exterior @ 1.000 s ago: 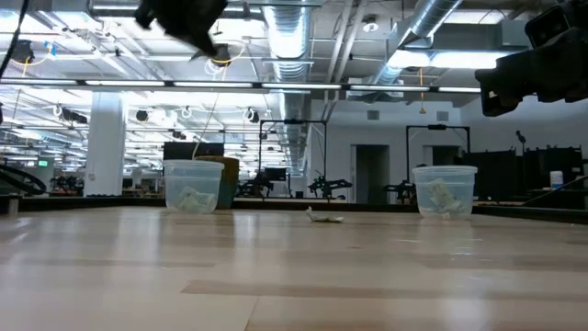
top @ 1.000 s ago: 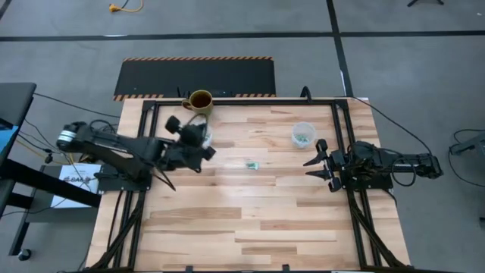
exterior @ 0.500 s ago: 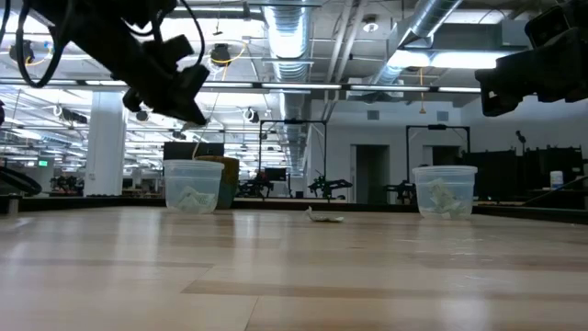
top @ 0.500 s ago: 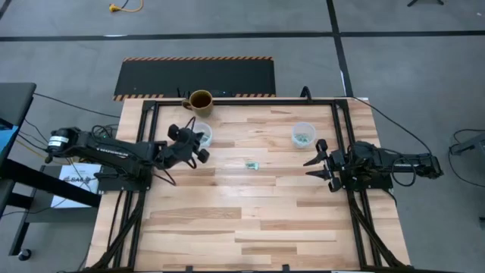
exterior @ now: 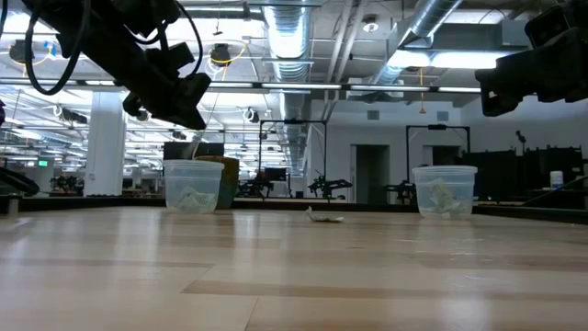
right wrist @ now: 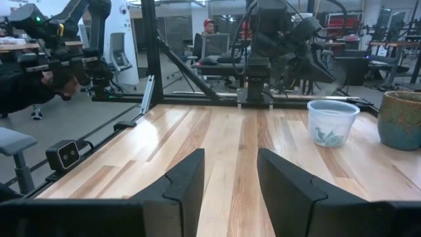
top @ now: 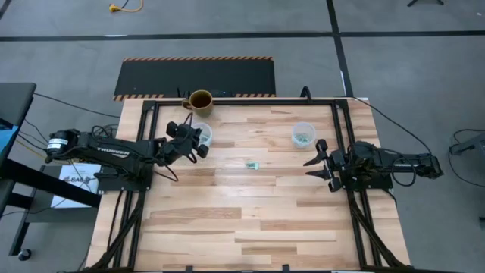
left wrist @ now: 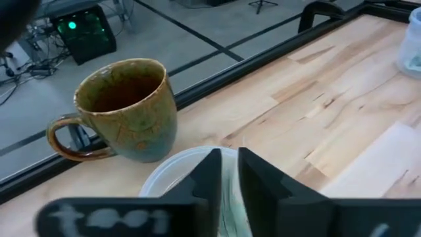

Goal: Pick and place items into bin
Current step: Put the stevia packet into the left transparent bin

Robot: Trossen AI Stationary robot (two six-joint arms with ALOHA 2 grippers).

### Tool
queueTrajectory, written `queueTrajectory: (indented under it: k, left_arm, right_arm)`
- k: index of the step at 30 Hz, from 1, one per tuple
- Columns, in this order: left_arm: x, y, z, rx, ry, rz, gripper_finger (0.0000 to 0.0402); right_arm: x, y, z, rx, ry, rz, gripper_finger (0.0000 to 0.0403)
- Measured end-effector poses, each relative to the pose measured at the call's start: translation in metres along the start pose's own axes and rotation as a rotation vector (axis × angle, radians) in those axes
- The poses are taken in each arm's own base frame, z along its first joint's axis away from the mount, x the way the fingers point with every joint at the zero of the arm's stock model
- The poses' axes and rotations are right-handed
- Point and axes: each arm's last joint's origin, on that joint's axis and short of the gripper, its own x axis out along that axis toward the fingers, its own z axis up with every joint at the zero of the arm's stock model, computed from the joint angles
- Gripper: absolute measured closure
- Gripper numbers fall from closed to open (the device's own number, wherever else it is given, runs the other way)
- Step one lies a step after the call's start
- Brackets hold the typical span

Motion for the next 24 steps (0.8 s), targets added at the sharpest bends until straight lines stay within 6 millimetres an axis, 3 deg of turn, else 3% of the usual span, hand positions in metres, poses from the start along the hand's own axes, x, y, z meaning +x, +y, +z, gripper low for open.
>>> queueTrajectory:
  k: [7, 11, 17, 24]
  left_arm:
    - [0.000, -0.001, 0.001, -0.005, -0.005, -0.018, 0.0291]
    - [0.000, -0.011, 0.010, -0.047, -0.047, -0.188, 0.0265]
    - [0.006, -0.050, 0.014, -0.053, -0.183, -0.561, 0.0255]
    - [0.042, -0.100, -0.024, -0.022, -0.180, -0.631, 0.0258]
  right_arm:
    - [0.000, 0.000, 0.000, 0.000, 0.000, 0.000, 0.0270]
    - [0.000, 0.000, 0.000, 0.000, 0.000, 0.000, 0.0269]
    - [0.000, 0.000, 0.000, 0.000, 0.000, 0.000, 0.0270]
    - [0.000, 0.000, 0.000, 0.000, 0.000, 0.000, 0.0269]
